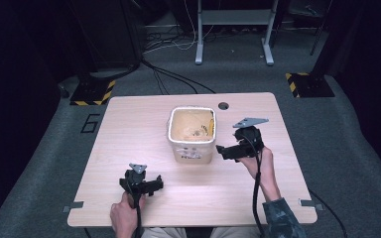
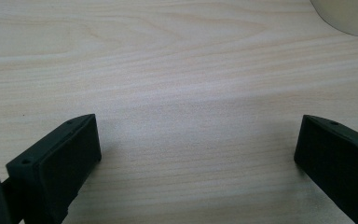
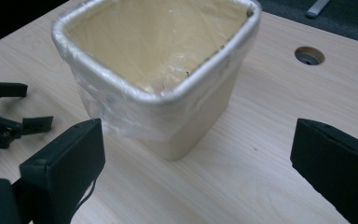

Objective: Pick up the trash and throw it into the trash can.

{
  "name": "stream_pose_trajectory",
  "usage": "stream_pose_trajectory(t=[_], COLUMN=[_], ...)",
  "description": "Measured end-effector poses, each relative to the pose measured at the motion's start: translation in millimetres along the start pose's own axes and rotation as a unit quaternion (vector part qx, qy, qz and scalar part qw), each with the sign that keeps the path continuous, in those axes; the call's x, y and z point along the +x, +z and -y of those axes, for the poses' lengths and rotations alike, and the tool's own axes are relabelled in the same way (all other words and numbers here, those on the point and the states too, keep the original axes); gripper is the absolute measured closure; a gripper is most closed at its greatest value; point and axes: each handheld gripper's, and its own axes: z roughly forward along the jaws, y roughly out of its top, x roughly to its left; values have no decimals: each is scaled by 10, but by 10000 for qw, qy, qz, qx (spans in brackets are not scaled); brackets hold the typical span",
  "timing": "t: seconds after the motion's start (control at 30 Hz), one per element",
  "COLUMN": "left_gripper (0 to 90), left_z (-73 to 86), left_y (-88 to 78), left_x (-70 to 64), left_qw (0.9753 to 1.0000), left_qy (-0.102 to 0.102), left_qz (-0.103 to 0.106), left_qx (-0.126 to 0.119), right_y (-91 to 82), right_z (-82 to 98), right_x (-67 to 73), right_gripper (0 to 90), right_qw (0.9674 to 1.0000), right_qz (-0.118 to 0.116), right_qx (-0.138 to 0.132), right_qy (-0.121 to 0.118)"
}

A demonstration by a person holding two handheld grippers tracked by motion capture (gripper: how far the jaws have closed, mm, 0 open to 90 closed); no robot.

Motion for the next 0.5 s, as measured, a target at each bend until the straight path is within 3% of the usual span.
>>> stream_pose_trajectory(t=[0.27,0.5], left_gripper=[0,0], left_z=[-1,-8], left_y=[2,9], left_x=[-1,-2], left_qw=[10000,10000], left_qy=[0,-9], left_qz=[3,6], left_qx=[-6,-5], right_y=[-239,-281], right_z=[373,616], right_x=[-122,-182], right_gripper=[25,24], right_qw=[9996,9990], right_qz=[255,416], right_qx=[-42,128], right_qy=[75,37])
